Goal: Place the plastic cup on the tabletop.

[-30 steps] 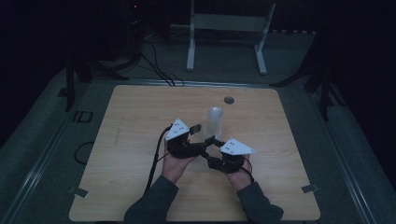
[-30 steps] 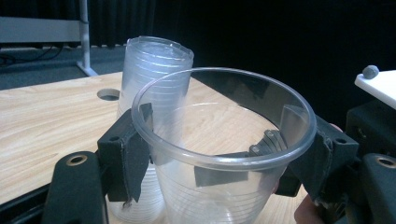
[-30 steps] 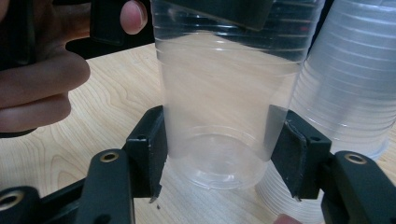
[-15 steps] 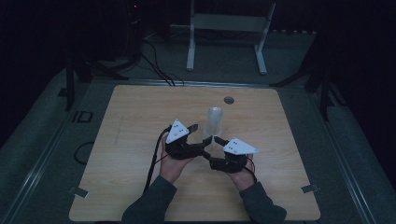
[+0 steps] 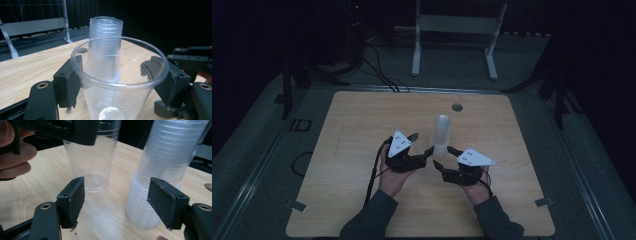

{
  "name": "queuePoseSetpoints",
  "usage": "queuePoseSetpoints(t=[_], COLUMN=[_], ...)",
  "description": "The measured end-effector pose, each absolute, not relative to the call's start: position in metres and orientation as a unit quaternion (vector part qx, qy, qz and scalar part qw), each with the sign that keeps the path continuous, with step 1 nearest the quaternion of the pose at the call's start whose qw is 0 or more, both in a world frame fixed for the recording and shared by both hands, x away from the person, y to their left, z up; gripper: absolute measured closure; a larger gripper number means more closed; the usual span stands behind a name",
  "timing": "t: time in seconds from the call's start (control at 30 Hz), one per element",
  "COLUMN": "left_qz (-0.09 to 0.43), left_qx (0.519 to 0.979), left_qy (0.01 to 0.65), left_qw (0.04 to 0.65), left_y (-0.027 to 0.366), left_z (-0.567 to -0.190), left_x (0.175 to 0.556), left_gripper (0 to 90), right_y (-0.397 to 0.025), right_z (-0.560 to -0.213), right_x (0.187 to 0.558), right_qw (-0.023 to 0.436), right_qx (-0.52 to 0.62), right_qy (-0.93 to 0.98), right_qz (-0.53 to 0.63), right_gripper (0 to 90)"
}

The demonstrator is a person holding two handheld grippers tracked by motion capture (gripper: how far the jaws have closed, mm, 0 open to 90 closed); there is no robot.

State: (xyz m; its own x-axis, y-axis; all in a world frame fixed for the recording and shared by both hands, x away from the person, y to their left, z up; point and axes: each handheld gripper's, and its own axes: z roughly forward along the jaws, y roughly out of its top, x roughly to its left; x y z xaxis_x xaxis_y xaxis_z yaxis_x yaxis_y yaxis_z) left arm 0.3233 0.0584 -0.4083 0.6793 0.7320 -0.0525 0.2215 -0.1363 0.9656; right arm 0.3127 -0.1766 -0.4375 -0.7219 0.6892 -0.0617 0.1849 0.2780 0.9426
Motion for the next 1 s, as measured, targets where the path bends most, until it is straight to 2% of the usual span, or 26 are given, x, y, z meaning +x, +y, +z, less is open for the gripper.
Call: queuePoseSetpoints(t=[1.0], left_qz=[0.244], left_qx=[0.712], left_qy=[0.343], left_qw=[0.562], left_y=[0.069], left_z=[-0.421], left_x=[0.322], left_gripper=[28.6], right_y=[-0.197], right_z=[-0.439], right_x=[0.309], right_qw=[0.253], right_qx=[0.3], right_qy=[0.756], right_qz=[0.524], right_gripper=[29.8])
